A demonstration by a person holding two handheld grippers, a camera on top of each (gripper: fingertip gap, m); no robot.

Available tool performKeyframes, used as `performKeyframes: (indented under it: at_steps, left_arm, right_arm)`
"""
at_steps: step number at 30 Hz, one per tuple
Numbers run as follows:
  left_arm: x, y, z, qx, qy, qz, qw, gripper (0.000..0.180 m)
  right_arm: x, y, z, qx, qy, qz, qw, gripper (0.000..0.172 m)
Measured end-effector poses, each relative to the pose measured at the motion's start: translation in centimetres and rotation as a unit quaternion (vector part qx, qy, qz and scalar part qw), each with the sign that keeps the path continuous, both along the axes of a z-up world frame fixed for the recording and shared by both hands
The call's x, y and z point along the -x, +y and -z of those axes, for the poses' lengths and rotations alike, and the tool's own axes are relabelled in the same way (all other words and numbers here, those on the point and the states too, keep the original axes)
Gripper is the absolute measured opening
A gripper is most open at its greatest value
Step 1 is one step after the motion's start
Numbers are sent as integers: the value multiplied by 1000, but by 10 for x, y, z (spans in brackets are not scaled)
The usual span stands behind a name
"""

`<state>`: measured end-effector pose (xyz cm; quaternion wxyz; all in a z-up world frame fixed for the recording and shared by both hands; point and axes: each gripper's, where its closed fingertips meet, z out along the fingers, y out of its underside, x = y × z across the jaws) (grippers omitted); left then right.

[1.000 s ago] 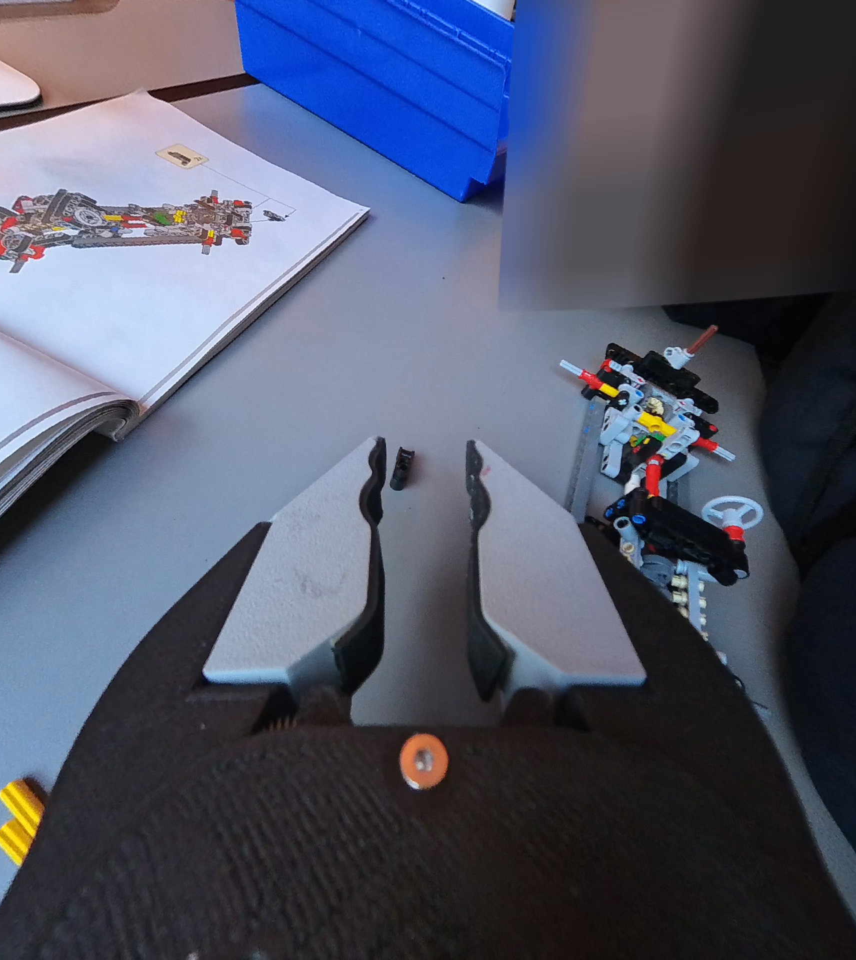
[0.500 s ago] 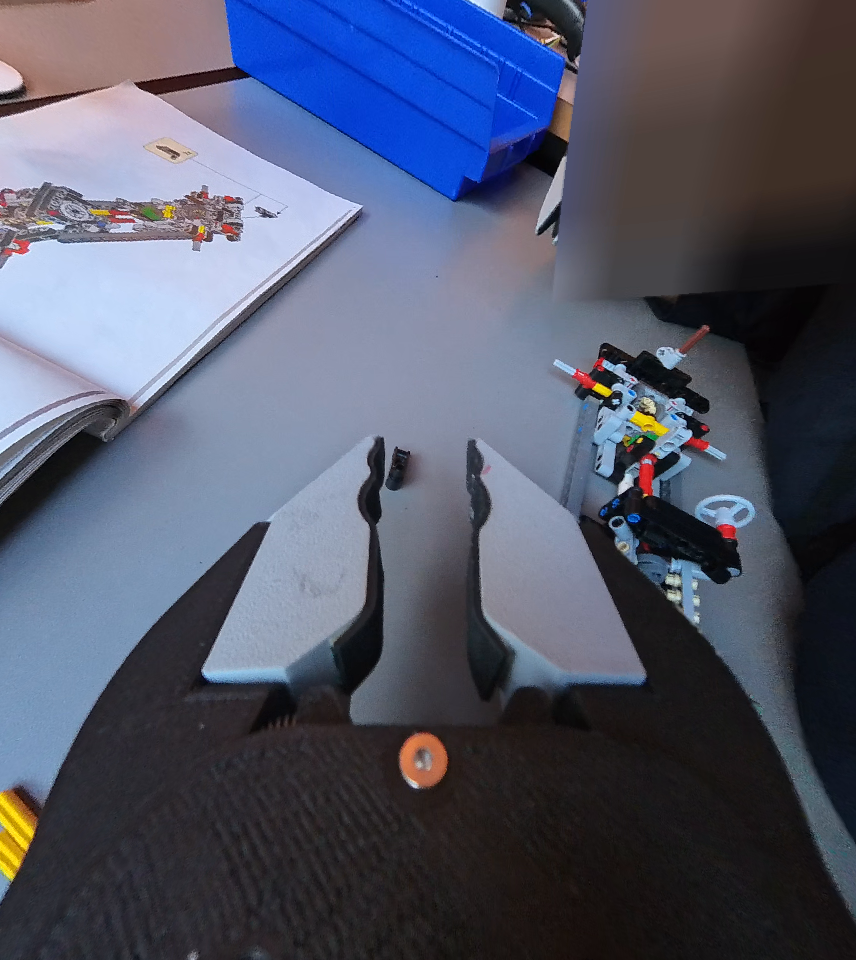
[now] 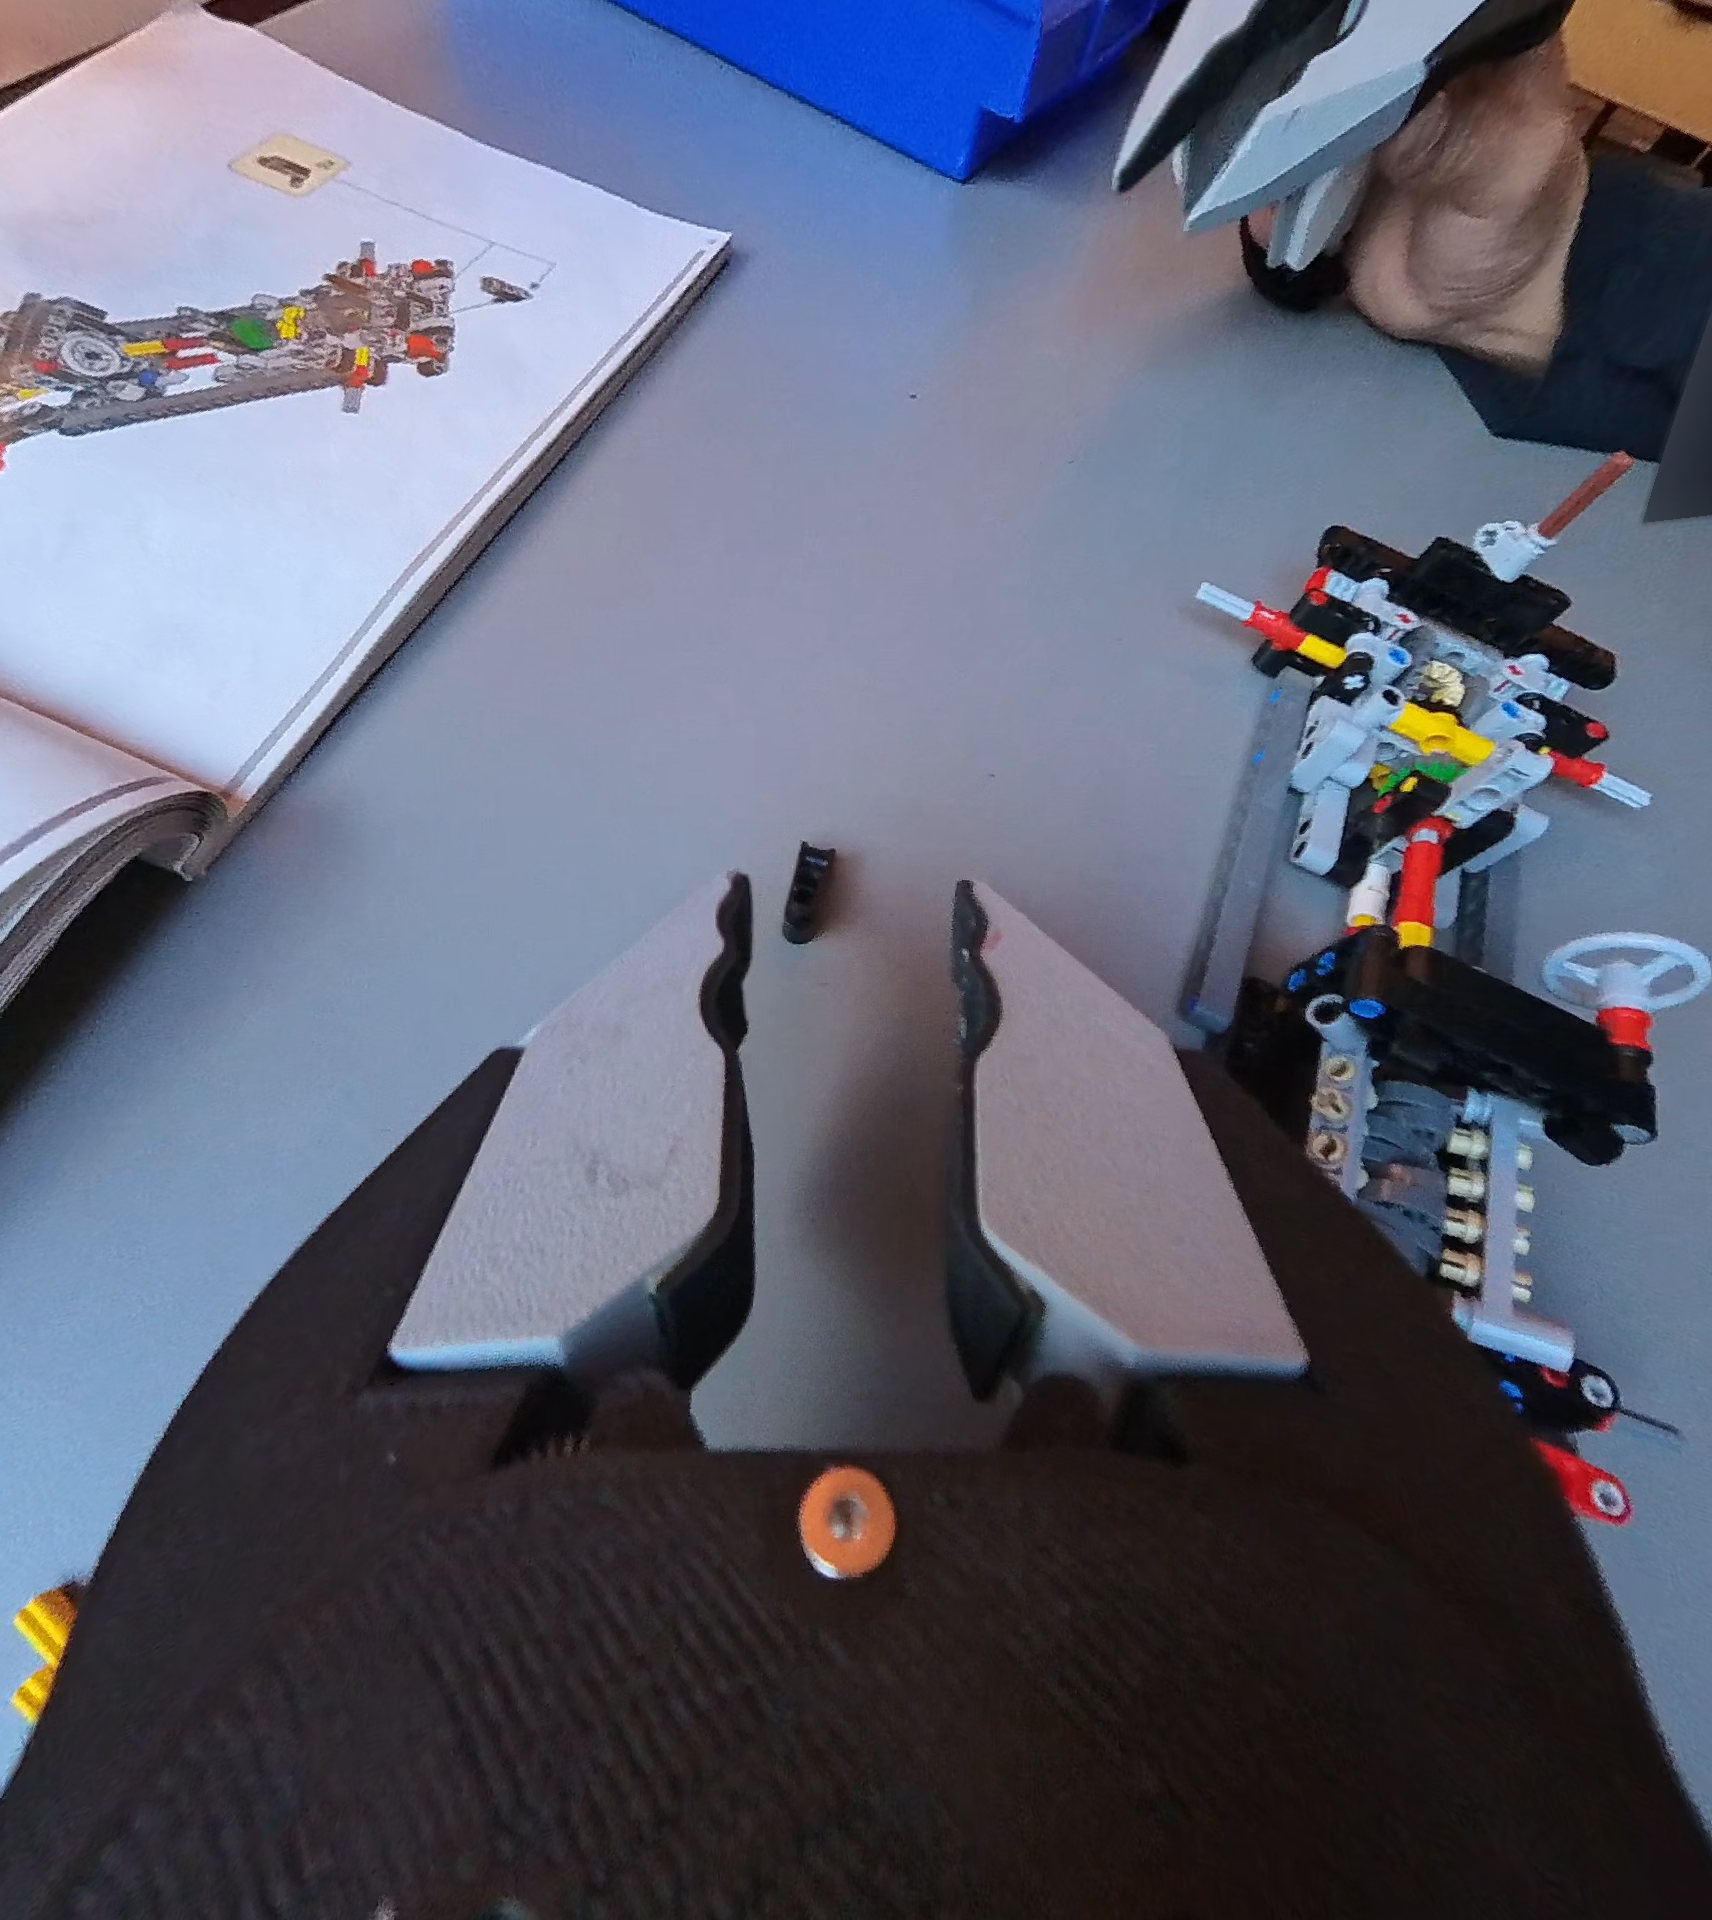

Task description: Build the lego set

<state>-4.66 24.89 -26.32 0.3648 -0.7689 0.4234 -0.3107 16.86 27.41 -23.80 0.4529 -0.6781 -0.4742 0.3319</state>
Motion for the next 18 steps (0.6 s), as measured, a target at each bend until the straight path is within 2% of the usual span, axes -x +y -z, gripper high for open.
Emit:
performKeyframes:
  at_steps: [11, 18]
  left_arm:
    - [1, 5, 16, -7, 63, -20, 998, 45]
    - [-4, 8, 23, 10, 82, -7, 997, 36]
  right_arm:
    - [-7, 4, 1, -11, -10, 36, 999, 25]
    - [-5, 3, 6, -14, -28, 34, 999, 25]
